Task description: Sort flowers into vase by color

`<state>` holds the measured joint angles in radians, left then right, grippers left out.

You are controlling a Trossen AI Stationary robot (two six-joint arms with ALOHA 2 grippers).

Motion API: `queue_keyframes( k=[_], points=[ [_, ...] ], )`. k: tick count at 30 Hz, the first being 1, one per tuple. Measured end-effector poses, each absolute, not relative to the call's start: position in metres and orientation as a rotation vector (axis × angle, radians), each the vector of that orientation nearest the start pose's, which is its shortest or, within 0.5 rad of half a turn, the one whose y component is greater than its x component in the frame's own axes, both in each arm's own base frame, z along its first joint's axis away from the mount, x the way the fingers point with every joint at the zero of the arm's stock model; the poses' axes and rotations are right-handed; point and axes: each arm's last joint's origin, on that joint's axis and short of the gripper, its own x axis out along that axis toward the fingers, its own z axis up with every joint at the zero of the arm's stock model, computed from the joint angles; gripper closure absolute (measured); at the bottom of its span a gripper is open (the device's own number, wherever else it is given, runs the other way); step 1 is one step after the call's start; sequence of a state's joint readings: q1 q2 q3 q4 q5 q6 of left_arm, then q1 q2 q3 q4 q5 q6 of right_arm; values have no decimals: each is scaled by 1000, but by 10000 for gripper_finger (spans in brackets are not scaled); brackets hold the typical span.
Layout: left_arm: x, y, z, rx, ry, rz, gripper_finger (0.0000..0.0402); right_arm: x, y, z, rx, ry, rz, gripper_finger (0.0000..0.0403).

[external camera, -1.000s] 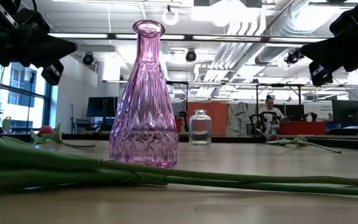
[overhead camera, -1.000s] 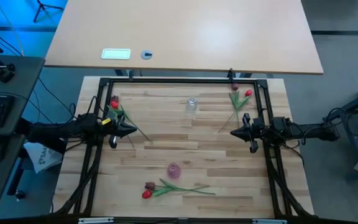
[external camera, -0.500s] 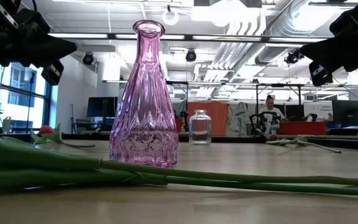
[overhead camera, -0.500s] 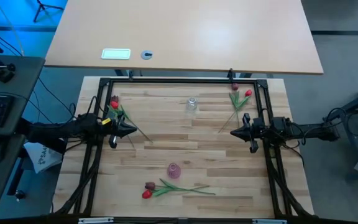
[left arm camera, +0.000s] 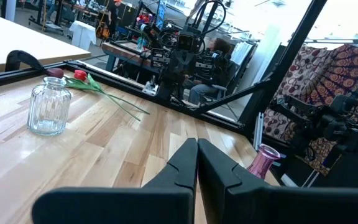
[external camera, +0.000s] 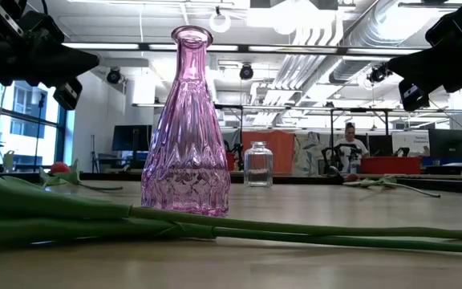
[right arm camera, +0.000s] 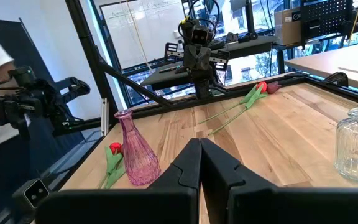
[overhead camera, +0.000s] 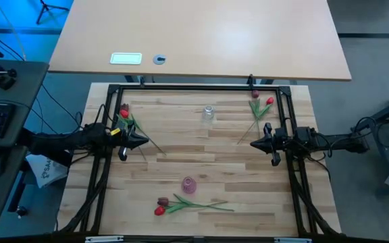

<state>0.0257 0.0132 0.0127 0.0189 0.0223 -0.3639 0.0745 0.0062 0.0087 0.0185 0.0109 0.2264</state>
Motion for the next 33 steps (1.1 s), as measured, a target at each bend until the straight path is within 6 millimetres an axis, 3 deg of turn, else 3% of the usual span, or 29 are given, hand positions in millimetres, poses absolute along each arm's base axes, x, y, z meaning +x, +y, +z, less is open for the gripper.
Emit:
queue_keyframes(
  k=[33],
  points=[
    [98,2,169,-363,-19,0,402,97,7,172,279,-55,61,402]
  ],
)
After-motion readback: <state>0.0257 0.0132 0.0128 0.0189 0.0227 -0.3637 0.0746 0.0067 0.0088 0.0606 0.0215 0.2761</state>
